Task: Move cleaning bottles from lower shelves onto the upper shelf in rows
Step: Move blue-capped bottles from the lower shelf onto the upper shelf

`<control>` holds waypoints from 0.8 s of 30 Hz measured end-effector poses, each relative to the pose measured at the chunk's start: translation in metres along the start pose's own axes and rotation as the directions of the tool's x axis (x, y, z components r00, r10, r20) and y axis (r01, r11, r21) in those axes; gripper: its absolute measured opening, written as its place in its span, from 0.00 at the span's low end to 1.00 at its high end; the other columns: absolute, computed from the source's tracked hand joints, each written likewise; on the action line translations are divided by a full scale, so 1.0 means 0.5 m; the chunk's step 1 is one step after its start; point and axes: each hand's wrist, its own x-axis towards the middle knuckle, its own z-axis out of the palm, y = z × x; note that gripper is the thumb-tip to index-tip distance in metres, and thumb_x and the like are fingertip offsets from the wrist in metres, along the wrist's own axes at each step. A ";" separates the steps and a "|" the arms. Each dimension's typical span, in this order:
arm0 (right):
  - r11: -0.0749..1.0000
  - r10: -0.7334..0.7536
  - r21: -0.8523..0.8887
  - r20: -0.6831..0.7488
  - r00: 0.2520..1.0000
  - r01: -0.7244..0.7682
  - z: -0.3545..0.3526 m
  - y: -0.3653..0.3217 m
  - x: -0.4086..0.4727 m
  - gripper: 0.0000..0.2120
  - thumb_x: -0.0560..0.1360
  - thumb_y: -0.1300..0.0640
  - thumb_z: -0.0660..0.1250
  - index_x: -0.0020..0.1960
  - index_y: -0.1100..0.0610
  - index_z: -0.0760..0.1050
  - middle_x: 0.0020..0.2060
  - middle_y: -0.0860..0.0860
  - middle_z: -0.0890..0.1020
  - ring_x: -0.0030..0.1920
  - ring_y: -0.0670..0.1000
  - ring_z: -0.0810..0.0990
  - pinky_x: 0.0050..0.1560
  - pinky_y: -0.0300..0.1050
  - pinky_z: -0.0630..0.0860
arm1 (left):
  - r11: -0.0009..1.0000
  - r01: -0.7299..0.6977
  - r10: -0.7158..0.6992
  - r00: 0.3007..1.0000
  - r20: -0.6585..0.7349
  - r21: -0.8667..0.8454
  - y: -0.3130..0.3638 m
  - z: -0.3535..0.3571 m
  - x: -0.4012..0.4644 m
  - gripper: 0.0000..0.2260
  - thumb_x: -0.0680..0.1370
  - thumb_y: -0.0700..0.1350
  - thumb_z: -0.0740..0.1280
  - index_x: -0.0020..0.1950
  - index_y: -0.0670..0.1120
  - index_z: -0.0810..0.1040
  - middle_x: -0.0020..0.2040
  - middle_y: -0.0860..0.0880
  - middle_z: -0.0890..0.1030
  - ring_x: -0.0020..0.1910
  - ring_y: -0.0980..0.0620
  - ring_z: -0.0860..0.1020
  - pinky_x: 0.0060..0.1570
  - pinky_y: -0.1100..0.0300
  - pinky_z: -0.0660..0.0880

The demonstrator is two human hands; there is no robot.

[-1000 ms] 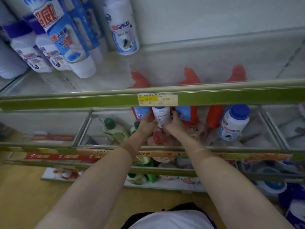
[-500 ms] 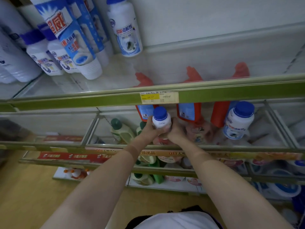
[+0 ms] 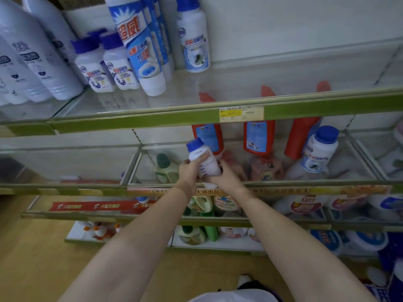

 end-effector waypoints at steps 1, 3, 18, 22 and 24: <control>1.000 0.006 -0.006 0.017 1.000 -0.005 0.016 0.001 -0.004 0.28 0.65 0.51 0.81 0.61 0.47 0.74 0.52 0.47 0.84 0.51 0.46 0.83 0.53 0.47 0.80 | 1.000 0.016 -0.015 1.000 0.006 -0.025 -0.001 -0.014 -0.009 0.21 0.70 0.50 0.79 0.58 0.45 0.79 0.51 0.44 0.85 0.47 0.47 0.84 0.42 0.54 0.80; 0.999 0.046 -0.014 0.056 0.997 -0.045 0.049 -0.001 -0.021 0.33 0.65 0.51 0.82 0.65 0.51 0.71 0.54 0.49 0.83 0.51 0.46 0.82 0.49 0.43 0.80 | 0.998 0.043 -0.042 0.999 0.021 -0.037 -0.010 -0.049 -0.027 0.23 0.69 0.52 0.80 0.59 0.45 0.79 0.51 0.44 0.86 0.47 0.46 0.84 0.41 0.55 0.80; 0.958 0.246 -0.179 0.104 0.964 -0.225 0.280 0.085 -0.255 0.37 0.58 0.39 0.80 0.64 0.46 0.74 0.50 0.46 0.85 0.49 0.47 0.85 0.53 0.52 0.83 | 0.955 0.215 -0.246 0.959 0.139 0.204 -0.152 -0.317 -0.151 0.26 0.70 0.60 0.77 0.59 0.42 0.81 0.50 0.43 0.86 0.46 0.44 0.85 0.42 0.53 0.81; 0.933 0.307 -0.216 0.058 0.950 -0.289 0.316 0.098 -0.321 0.26 0.63 0.42 0.79 0.56 0.49 0.77 0.47 0.48 0.84 0.46 0.49 0.83 0.43 0.46 0.78 | 0.935 0.257 -0.305 0.933 0.191 0.243 -0.196 -0.361 -0.178 0.28 0.71 0.62 0.75 0.60 0.42 0.81 0.50 0.42 0.86 0.46 0.44 0.85 0.44 0.52 0.82; 0.916 0.325 -0.255 0.023 0.945 -0.309 0.339 0.114 -0.352 0.25 0.62 0.39 0.80 0.53 0.48 0.77 0.45 0.48 0.84 0.46 0.50 0.82 0.48 0.48 0.79 | 0.923 0.283 -0.341 0.916 0.214 0.259 -0.218 -0.378 -0.202 0.27 0.72 0.62 0.74 0.60 0.43 0.80 0.51 0.42 0.85 0.49 0.43 0.84 0.46 0.51 0.81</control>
